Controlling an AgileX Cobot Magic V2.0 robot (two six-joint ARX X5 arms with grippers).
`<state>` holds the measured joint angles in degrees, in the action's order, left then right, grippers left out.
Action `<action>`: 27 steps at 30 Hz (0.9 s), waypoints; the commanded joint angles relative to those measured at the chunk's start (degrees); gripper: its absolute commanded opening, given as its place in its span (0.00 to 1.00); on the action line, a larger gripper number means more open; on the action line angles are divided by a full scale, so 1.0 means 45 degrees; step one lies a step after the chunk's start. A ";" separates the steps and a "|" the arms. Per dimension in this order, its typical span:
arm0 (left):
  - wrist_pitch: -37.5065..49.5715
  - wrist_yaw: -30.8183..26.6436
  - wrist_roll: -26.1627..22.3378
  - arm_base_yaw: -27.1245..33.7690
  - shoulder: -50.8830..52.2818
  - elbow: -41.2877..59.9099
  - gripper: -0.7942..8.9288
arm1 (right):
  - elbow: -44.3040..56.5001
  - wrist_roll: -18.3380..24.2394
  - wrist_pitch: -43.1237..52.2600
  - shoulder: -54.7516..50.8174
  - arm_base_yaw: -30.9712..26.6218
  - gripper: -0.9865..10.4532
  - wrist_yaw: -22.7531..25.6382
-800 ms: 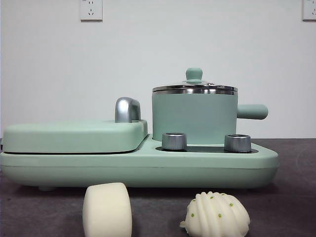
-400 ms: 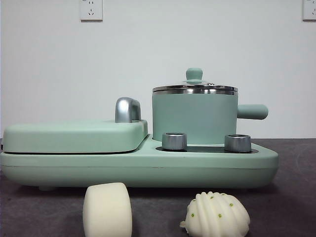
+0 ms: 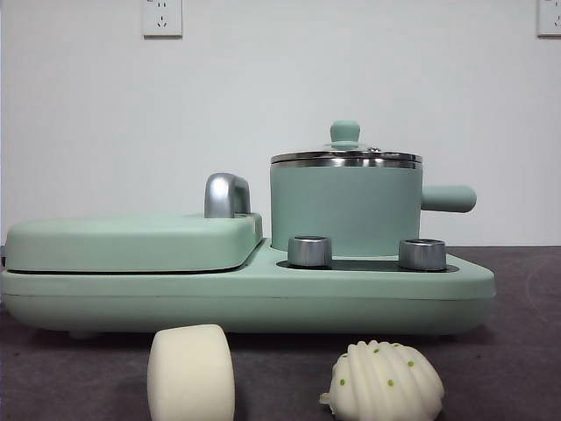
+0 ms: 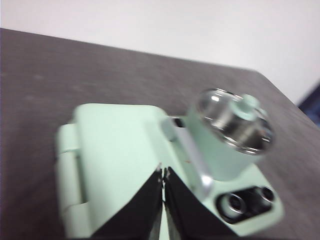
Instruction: Put the buns in a small steamer
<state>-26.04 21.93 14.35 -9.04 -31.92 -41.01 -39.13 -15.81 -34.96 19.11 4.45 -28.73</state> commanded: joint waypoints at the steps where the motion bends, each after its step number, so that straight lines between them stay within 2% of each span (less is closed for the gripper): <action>1: -0.0617 0.0670 -0.0869 -0.0141 -0.0967 -0.1365 0.09 | -0.1039 0.1341 -0.0364 0.0855 0.0019 0.10 -0.1146; 5: -0.1836 0.1637 -0.1851 -0.0389 -0.2302 -0.3007 0.09 | -0.2254 0.2341 -0.1209 0.1982 0.0019 0.10 -0.1923; 9: -0.2676 0.2803 -0.3181 -0.0787 -0.3531 -0.4435 0.09 | -0.3099 0.3007 -0.1705 0.2696 0.0024 0.10 -0.1991; 17: -0.2778 0.3128 -0.3458 -0.1569 -0.4945 -0.5649 0.10 | -0.3249 0.3002 -0.1768 0.2807 0.0019 0.10 -0.1948; 19: -0.2866 0.3128 -0.3351 -0.1593 -0.5061 -0.5649 0.20 | -0.3249 0.3002 -0.1914 0.2807 0.0019 0.11 -0.1943; 24: -0.2977 0.3128 -0.3342 -0.1593 -0.5217 -0.5649 0.59 | -0.3245 0.3002 -0.2050 0.2812 0.0019 0.37 -0.1943; 27: -0.2832 0.3123 -0.3269 -0.1593 -0.5236 -0.5649 0.63 | -0.3245 0.3002 -0.2035 0.2807 0.0019 0.47 -0.1943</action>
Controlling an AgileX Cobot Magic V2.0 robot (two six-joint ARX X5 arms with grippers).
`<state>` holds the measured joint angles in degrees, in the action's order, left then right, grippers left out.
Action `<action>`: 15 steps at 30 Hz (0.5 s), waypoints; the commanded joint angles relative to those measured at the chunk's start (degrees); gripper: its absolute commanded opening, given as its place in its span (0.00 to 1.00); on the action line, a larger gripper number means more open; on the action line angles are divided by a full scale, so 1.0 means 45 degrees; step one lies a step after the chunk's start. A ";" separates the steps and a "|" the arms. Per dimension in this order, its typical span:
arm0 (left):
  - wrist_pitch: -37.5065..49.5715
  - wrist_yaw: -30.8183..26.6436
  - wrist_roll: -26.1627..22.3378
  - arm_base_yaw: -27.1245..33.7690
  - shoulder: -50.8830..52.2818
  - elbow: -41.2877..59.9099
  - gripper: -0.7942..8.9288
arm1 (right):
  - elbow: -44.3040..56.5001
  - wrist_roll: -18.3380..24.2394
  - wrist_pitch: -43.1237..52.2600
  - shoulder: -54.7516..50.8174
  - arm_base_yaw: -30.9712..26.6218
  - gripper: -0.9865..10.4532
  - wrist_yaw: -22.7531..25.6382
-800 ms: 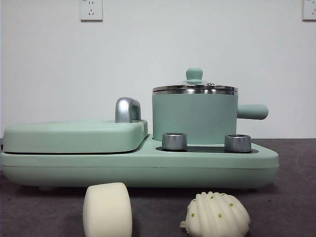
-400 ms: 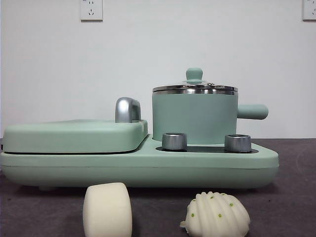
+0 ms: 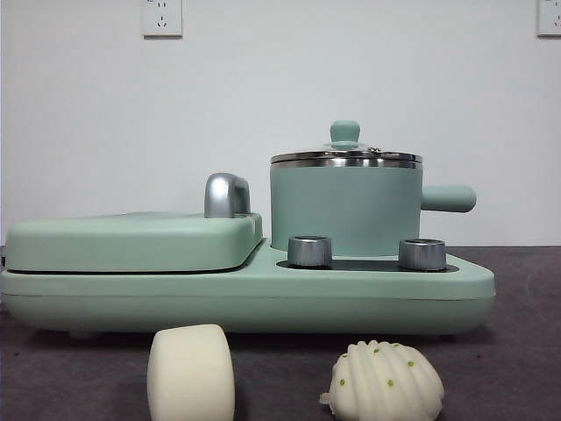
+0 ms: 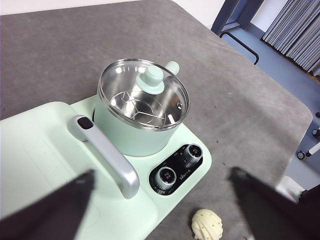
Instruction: Put the buns in a small steamer
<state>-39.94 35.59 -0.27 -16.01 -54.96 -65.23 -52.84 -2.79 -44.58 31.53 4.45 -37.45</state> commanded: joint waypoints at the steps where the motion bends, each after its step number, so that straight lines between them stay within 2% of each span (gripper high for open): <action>1: 0.0432 0.0087 0.0102 -0.0044 -0.0141 -0.0267 0.63 | -0.0199 0.0107 0.0102 0.0049 0.0019 0.49 -0.0005; 6: 0.1617 0.0092 0.1224 -0.0058 -0.0520 -0.0282 0.63 | -0.0199 0.0102 0.0112 0.0049 0.0019 0.49 -0.0015; 15: 0.1243 0.0092 0.1258 -0.0287 -0.2705 -0.1525 0.63 | -0.0199 0.0049 0.0112 0.0044 0.0019 0.49 -0.0015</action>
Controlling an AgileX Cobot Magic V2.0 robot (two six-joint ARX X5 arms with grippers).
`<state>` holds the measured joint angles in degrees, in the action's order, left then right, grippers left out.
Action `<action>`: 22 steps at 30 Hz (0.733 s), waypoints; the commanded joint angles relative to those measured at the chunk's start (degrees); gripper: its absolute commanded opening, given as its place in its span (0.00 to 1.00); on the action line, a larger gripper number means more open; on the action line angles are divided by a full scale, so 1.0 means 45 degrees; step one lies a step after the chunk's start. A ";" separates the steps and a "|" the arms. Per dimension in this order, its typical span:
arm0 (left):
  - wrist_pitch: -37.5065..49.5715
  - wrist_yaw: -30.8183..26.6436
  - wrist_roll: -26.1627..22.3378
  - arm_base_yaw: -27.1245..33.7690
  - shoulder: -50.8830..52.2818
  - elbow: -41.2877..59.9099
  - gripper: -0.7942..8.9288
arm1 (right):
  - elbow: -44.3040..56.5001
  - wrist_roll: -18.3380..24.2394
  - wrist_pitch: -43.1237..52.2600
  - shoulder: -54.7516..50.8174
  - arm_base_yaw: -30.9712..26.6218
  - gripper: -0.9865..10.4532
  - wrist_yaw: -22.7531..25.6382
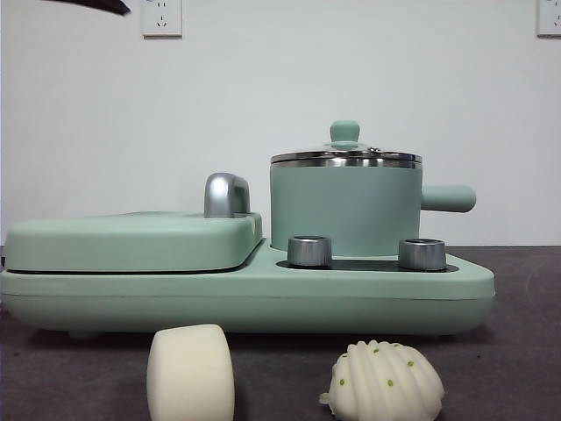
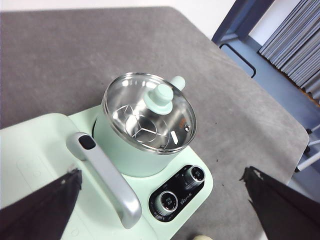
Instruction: Put the buns in a small steamer
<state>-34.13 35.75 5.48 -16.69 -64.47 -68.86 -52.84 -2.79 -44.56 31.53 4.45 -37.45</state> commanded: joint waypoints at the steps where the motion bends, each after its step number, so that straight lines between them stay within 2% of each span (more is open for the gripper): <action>1: -0.0199 0.0058 -0.0102 -0.0223 -0.0986 -0.1049 0.63 | -0.0199 0.0053 0.0107 0.0044 0.0019 0.49 -0.0010; 14: -0.3968 -0.0151 -0.1443 -0.1472 -0.6931 -0.6795 0.63 | -0.0199 0.0049 0.0369 0.0044 0.0019 0.49 -0.0010; 22: -0.7718 -0.2783 -0.2885 -0.2701 -1.0797 -1.2114 0.63 | -0.0199 0.0053 0.0520 0.0049 0.0019 0.49 -0.0010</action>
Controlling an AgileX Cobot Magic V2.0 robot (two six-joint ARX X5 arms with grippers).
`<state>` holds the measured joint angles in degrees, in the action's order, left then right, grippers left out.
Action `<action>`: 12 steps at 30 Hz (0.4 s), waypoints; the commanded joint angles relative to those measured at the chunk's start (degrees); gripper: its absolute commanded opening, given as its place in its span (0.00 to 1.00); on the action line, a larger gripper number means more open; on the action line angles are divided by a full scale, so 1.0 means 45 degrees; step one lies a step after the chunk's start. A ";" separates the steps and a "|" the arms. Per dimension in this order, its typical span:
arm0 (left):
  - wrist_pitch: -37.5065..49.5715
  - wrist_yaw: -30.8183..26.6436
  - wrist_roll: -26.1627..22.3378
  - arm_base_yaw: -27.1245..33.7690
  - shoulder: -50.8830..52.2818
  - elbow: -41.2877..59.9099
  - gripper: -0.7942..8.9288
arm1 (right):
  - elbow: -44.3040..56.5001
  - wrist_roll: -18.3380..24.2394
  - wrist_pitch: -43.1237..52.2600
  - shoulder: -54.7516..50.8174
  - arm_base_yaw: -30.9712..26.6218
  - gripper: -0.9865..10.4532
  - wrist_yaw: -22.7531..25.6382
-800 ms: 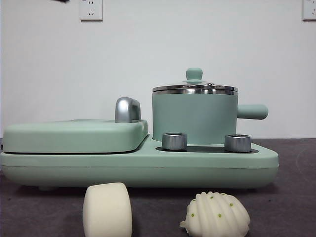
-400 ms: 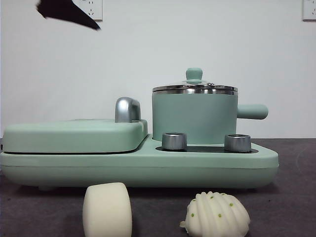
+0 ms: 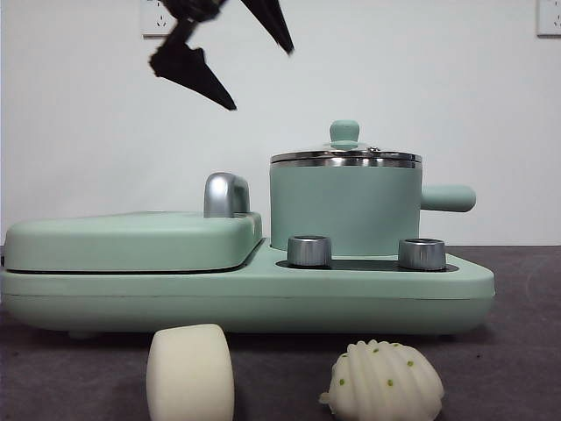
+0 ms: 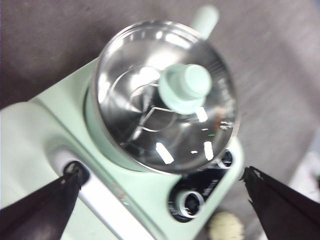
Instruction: Put the buns in a small steamer
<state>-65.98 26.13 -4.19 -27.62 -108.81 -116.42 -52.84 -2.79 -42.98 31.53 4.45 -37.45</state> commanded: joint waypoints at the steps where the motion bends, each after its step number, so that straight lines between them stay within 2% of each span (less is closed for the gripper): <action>1: -0.0787 -0.0942 -0.0729 -0.0403 -0.1311 -0.2040 0.63 | -0.0199 0.0053 0.0170 0.0049 0.0019 0.49 -0.0005; 6: -0.0733 -0.1321 -0.0491 -0.0894 -0.2618 -0.3735 0.62 | -0.0199 0.0053 0.0170 0.0049 0.0019 0.49 -0.0005; 12: -0.0277 -0.2574 -0.0777 -0.1695 -0.3162 -0.4051 0.62 | -0.0199 0.0053 0.0170 0.0049 0.0019 0.49 -0.0005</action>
<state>-67.59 14.85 -6.50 -34.44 -121.23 -132.68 -52.84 -2.79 -42.96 31.53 4.45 -37.45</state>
